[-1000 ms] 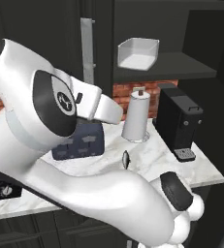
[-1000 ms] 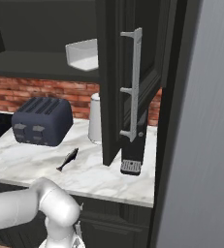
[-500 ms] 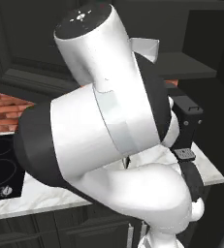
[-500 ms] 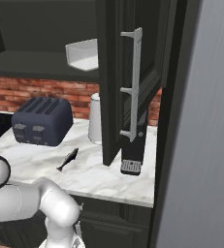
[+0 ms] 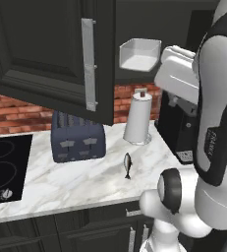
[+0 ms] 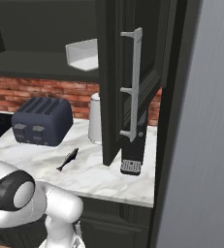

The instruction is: Retrieve the tupperware from the cabinet, then place the raw meat into the tupperware to avoid contamination.

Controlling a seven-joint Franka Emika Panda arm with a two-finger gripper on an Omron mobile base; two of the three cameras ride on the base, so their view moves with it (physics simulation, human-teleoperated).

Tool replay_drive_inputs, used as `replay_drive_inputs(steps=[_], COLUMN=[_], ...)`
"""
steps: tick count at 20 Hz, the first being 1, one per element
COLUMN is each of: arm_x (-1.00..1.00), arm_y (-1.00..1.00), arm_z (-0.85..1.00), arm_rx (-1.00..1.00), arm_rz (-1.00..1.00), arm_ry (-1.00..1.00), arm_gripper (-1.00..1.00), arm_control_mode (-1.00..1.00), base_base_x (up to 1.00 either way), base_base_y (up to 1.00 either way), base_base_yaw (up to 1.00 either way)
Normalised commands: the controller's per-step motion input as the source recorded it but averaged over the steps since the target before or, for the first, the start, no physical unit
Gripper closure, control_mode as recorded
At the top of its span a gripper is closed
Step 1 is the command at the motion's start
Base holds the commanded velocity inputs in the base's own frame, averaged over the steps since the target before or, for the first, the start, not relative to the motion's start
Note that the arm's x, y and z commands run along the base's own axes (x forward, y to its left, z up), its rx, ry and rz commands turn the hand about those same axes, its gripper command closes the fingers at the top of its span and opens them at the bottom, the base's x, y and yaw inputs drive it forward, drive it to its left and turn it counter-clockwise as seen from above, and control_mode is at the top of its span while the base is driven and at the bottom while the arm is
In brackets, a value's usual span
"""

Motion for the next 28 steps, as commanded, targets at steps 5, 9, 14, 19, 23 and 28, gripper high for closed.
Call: replay_drive_inputs(steps=[5, 9, 14, 19, 23, 28], arm_x=[0.25, 0.63, 0.64, 0.49, 0.43, 0.38], arm_y=[-0.4, -0.27, -0.14, -0.12, 0.14, 0.31], arm_z=[0.01, -0.14, -0.12, -0.02, 0.0, 0.0], arm_rx=[0.26, 0.21, 0.2, 0.27, 0.29, 0.26], arm_rz=[0.02, 0.04, 0.0, -0.07, -0.02, 0.0], arm_ry=[0.11, 0.0, 0.0, -0.04, -0.01, 0.02], arm_gripper=[-1.0, -1.0, -1.0, -1.0, -1.0, -1.0], arm_control_mode=[-1.0, -1.0, -1.0, -1.0, -1.0, -1.0], base_base_x=[0.0, 0.0, 0.0, 0.0, 0.0, 0.0], base_base_y=[0.0, 0.0, 0.0, 0.0, 0.0, 0.0], base_base_yaw=[0.0, 0.0, 0.0, 0.0, 0.0, 0.0])
